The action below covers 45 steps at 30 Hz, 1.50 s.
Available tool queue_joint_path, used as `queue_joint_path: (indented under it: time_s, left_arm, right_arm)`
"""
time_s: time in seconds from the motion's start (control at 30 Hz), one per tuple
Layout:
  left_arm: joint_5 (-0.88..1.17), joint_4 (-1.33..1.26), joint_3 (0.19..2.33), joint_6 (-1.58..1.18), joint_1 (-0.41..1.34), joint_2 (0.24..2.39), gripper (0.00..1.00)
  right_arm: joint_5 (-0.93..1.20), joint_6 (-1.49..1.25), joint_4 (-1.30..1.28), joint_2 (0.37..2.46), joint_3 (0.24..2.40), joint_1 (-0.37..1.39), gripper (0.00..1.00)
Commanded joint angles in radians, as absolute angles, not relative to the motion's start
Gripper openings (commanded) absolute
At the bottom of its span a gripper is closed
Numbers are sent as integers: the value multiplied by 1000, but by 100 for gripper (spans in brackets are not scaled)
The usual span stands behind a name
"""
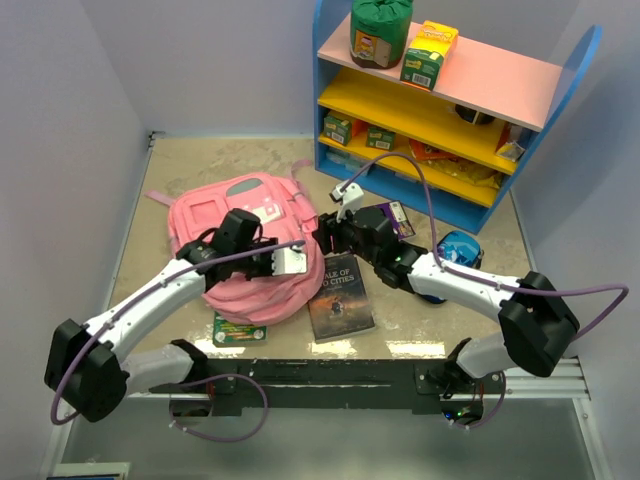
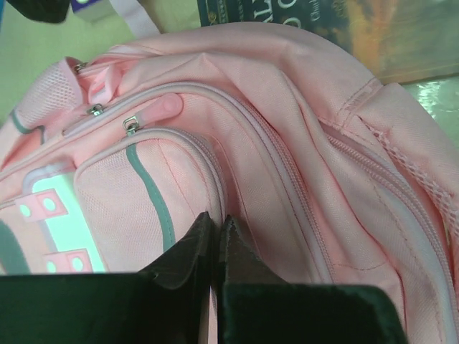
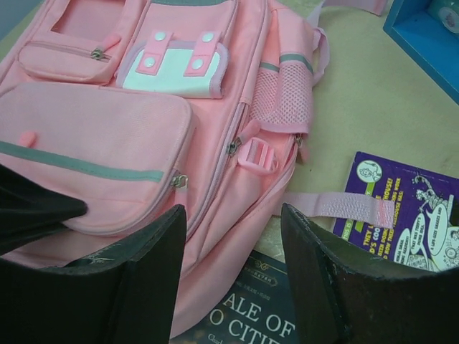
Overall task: Pack the student bag
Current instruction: Unzip the student bag at the center of the board.
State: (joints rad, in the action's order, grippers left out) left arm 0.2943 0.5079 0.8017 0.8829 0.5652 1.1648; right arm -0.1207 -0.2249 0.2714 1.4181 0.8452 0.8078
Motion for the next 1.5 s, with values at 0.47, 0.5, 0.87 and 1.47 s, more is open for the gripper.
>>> queue_joint_path:
  time_s: [0.47,0.5,0.87,1.47]
  left_arm:
    - [414,827,712,1372,548,678,0]
    - [401,780,686,1330,548,664,0]
    - [394,775,643,1187,548,589,0]
    - [342,693,586,1065,548,523,0]
  right_arm:
    - [63,19,108,1426,920,793,62]
    - [74,8,89,1439,928,795,62]
    - [167,-125,345,1526,781,824,56]
    - [293,578,-67,1661,1037,827,56]
